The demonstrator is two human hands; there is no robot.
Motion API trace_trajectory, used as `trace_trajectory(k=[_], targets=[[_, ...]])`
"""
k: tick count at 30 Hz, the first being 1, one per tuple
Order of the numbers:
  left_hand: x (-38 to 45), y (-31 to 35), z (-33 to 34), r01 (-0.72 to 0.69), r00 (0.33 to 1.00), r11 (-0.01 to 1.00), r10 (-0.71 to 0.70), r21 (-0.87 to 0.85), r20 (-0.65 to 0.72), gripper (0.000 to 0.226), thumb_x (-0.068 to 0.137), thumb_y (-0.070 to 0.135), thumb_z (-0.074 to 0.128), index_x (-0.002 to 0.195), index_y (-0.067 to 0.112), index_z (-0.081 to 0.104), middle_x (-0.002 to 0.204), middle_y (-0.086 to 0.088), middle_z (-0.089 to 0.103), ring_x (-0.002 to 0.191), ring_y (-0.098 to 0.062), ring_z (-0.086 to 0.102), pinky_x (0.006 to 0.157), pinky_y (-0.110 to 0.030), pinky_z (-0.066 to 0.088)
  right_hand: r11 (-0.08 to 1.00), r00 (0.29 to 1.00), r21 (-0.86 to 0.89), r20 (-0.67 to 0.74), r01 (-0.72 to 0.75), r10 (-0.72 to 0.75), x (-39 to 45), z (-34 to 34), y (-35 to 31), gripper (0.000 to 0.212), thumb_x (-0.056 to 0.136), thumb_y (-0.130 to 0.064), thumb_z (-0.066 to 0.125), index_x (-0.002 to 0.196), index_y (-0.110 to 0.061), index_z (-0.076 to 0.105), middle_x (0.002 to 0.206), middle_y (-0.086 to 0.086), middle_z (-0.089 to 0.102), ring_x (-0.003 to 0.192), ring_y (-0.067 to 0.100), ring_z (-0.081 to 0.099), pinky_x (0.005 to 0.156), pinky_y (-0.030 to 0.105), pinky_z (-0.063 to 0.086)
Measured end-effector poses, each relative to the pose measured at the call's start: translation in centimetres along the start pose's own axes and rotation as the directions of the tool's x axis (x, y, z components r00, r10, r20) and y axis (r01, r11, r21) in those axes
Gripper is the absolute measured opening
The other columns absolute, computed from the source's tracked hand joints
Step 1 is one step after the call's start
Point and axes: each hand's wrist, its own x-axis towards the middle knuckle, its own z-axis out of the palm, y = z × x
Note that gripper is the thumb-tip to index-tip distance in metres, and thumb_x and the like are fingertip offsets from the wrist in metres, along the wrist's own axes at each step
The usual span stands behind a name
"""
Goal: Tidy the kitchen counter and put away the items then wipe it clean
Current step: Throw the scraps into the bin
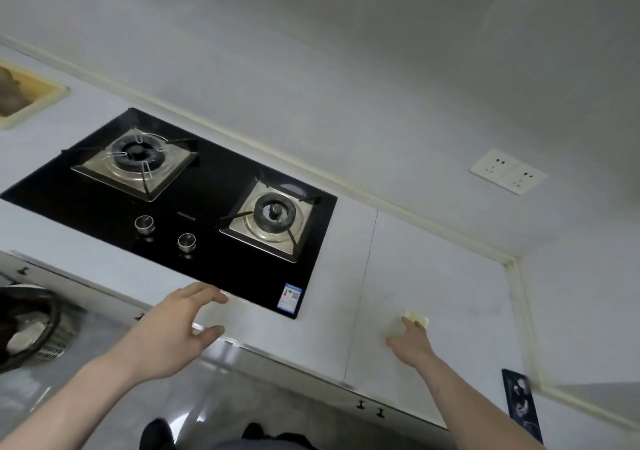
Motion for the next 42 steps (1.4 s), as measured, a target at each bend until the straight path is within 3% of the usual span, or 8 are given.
trace_trajectory(k=[8, 13, 18, 30, 34, 36, 39, 42], targets=[[-3.3, 2.6, 3.3, 0.101, 0.995, 0.994, -0.102, 0.036, 0.004, 0.039, 0.087, 0.049, 0.070, 0.122, 0.047, 0.053, 0.130, 0.027, 0.051, 0.121, -0.001, 0.054, 0.103, -0.021, 0.042, 0.991, 0.998, -0.132, 0.060, 0.020, -0.012, 5.8, -1.4, 2.3, 0.100, 0.082, -0.069, 0.057, 0.161, -0.019, 0.023, 0.169, 0.011, 0.010, 0.150, 0.033, 0.028, 0.119, 0.041, 0.032], [-4.1, 4.0, 3.8, 0.136, 0.991, 0.989, -0.137, 0.060, 0.012, 0.042, 0.080, 0.059, 0.059, 0.121, 0.046, 0.055, 0.129, 0.027, 0.052, 0.119, 0.000, 0.054, 0.103, -0.021, 0.041, 0.977, 0.993, -0.198, 0.099, 0.077, -0.059, 5.1, -1.8, 0.6, 0.049, 0.104, -0.035, 0.049, 0.141, -0.004, 0.052, 0.147, 0.018, 0.050, 0.131, 0.035, 0.050, 0.106, 0.035, 0.041], [-4.7, 4.1, 3.6, 0.166, 0.986, 0.983, -0.166, 0.075, -0.002, 0.043, 0.082, 0.058, 0.061, 0.123, 0.045, 0.056, 0.132, 0.026, 0.052, 0.123, -0.001, 0.054, 0.105, -0.024, 0.043, 0.976, 0.994, -0.198, 0.084, 0.089, -0.074, 5.5, -1.4, 0.6, 0.049, 0.100, -0.033, 0.052, 0.136, 0.000, 0.056, 0.137, 0.018, 0.059, 0.121, 0.033, 0.058, 0.097, 0.031, 0.046], [-7.0, 2.6, 2.7, 0.234, 0.972, 0.968, -0.236, 0.091, 0.006, 0.040, 0.088, 0.049, 0.069, 0.125, 0.045, 0.054, 0.133, 0.029, 0.051, 0.126, 0.000, 0.052, 0.104, -0.022, 0.042, 0.947, 0.986, -0.291, 0.132, 0.137, -0.102, 4.3, -1.1, -0.4, 0.053, 0.100, -0.033, 0.052, 0.143, -0.004, 0.051, 0.148, 0.014, 0.051, 0.138, 0.029, 0.046, 0.113, 0.032, 0.036], [-6.8, 2.8, 2.7, 0.222, 0.974, 0.970, -0.225, 0.097, 0.016, 0.038, 0.088, 0.050, 0.069, 0.122, 0.050, 0.051, 0.132, 0.029, 0.052, 0.123, 0.001, 0.053, 0.102, -0.021, 0.042, 0.991, 0.993, -0.054, 0.002, 0.118, -0.118, 3.6, -0.5, 0.2, 0.049, 0.091, -0.036, 0.050, 0.126, -0.006, 0.066, 0.137, 0.012, 0.061, 0.126, 0.029, 0.056, 0.104, 0.034, 0.048], [-6.7, 3.0, 2.6, 0.227, 0.973, 0.969, -0.230, 0.096, 0.024, 0.038, 0.089, 0.050, 0.069, 0.122, 0.050, 0.050, 0.133, 0.029, 0.051, 0.123, 0.001, 0.053, 0.102, -0.021, 0.042, 0.989, 0.976, 0.050, -0.175, 0.140, -0.129, 2.5, 0.1, 0.3, 0.056, 0.088, -0.033, 0.055, 0.138, -0.007, 0.059, 0.146, 0.012, 0.053, 0.129, 0.030, 0.054, 0.107, 0.039, 0.046], [-6.8, 3.2, 2.7, 0.229, 0.972, 0.969, -0.232, 0.091, 0.026, 0.039, 0.090, 0.048, 0.068, 0.125, 0.046, 0.053, 0.135, 0.027, 0.051, 0.126, -0.001, 0.052, 0.104, -0.020, 0.041, 0.951, 0.898, 0.117, -0.379, 0.287, -0.224, -0.3, 1.3, -1.0, 0.052, 0.093, -0.013, 0.061, 0.143, -0.005, 0.054, 0.148, 0.011, 0.050, 0.132, 0.031, 0.051, 0.109, 0.041, 0.042], [-7.1, 3.2, 2.5, 0.236, 0.971, 0.969, -0.237, 0.076, 0.009, 0.043, 0.090, 0.048, 0.067, 0.131, 0.040, 0.055, 0.136, 0.027, 0.050, 0.127, 0.000, 0.050, 0.106, -0.019, 0.039, 0.883, 0.852, 0.178, -0.399, 0.435, -0.339, -3.0, 3.0, -3.1, 0.052, 0.096, -0.012, 0.059, 0.147, -0.013, 0.051, 0.150, 0.003, 0.049, 0.132, 0.027, 0.051, 0.112, 0.045, 0.043]])
